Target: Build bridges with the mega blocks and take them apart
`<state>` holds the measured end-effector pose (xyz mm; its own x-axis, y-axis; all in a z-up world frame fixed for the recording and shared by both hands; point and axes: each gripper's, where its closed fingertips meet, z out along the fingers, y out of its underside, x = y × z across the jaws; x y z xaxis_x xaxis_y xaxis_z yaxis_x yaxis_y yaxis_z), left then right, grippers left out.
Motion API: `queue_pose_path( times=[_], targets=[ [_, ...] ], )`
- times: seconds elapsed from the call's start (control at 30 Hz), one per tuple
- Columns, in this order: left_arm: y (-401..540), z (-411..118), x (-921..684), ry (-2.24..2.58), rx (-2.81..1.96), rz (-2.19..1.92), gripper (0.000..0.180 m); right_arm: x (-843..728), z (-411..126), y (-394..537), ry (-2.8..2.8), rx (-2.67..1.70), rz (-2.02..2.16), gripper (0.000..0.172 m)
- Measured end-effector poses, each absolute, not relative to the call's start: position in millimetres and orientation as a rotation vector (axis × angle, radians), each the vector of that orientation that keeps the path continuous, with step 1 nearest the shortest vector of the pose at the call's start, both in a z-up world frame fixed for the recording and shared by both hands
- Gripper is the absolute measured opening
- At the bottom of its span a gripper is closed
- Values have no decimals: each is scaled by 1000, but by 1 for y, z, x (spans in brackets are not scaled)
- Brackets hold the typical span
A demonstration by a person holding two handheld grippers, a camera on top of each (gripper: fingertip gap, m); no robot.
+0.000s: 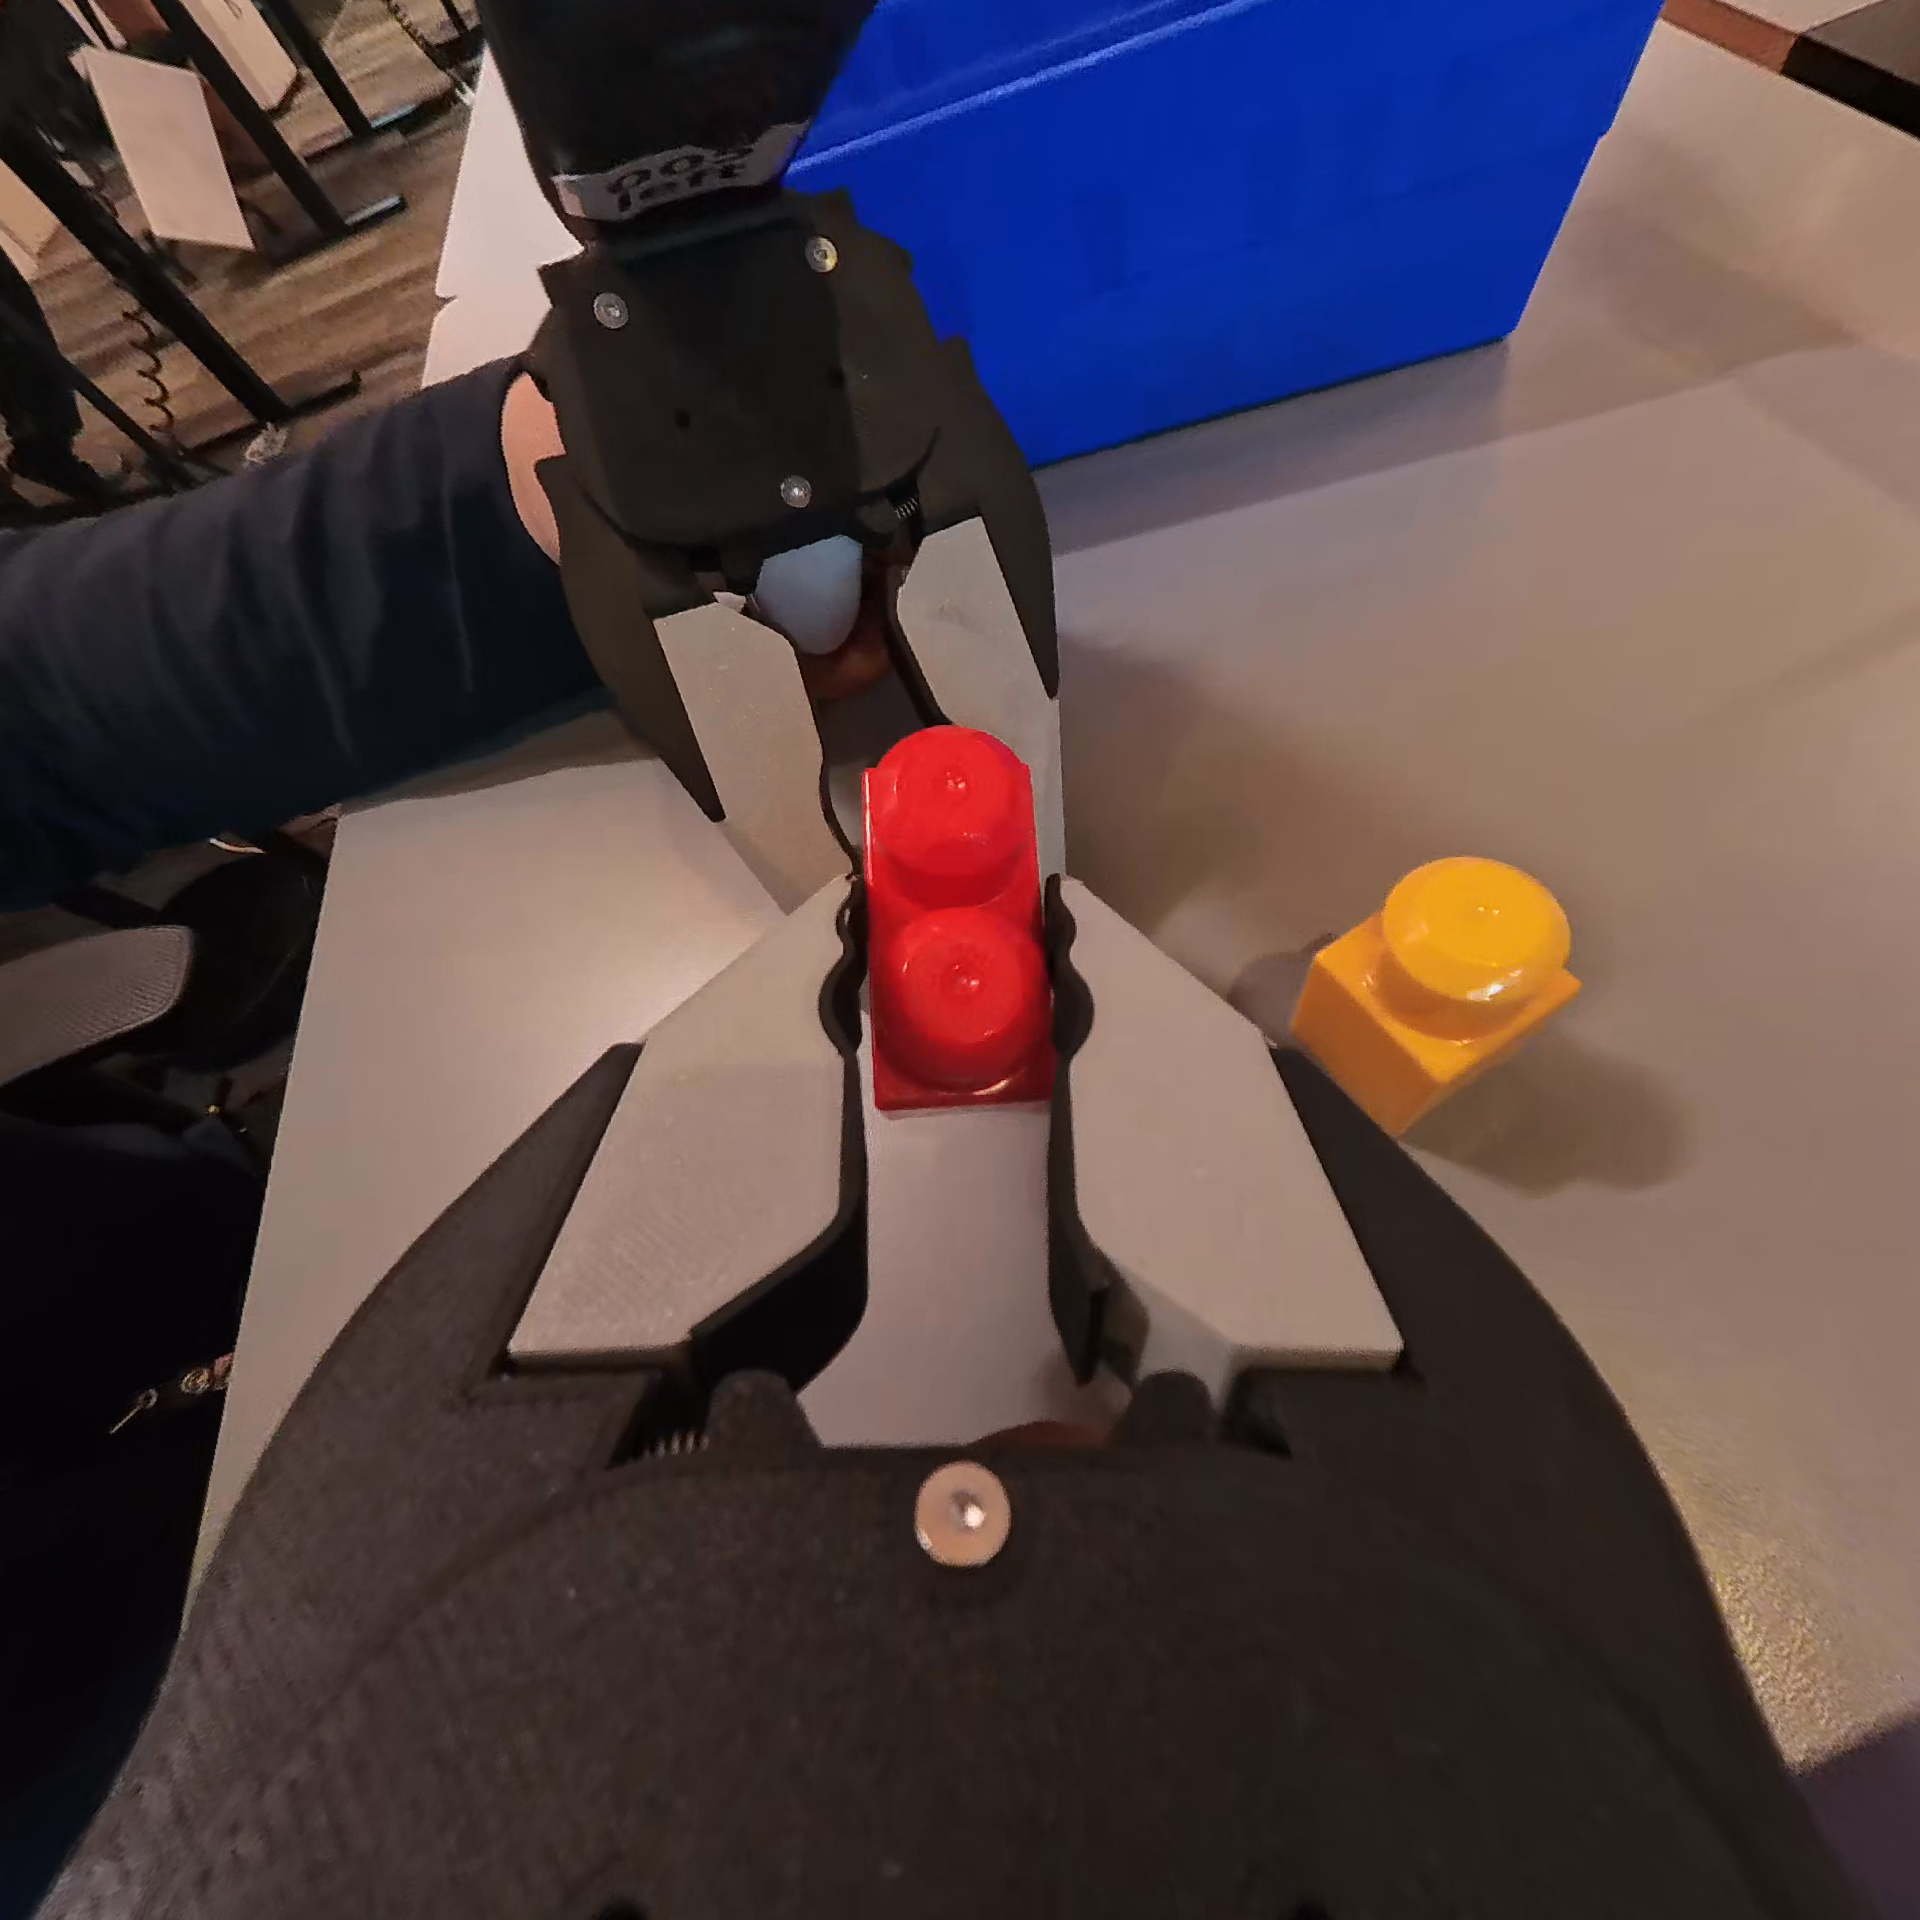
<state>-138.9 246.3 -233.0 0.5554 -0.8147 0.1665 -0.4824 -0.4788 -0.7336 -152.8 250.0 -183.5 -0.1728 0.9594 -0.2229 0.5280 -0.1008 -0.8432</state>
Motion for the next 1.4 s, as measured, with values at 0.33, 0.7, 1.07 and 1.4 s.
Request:
queue_pose_path(
  times=[0.33,0.7,1.07,1.4],
  targets=[
    [247,-233,-130,1048,-2138,-682,35,-149,-191,247,-1786,-1616,1140,32],
    [238,-232,-113,1166,-2074,-721,34,-124,-199,241,-2282,-1454,673,31],
    [245,-234,-118,1150,-2096,-644,34,-127,-202,243,-2270,-1826,777,31],
    [248,-233,-119,1119,-2098,-658,34,-138,-190,244,-2139,-1647,866,34]
  ],
)
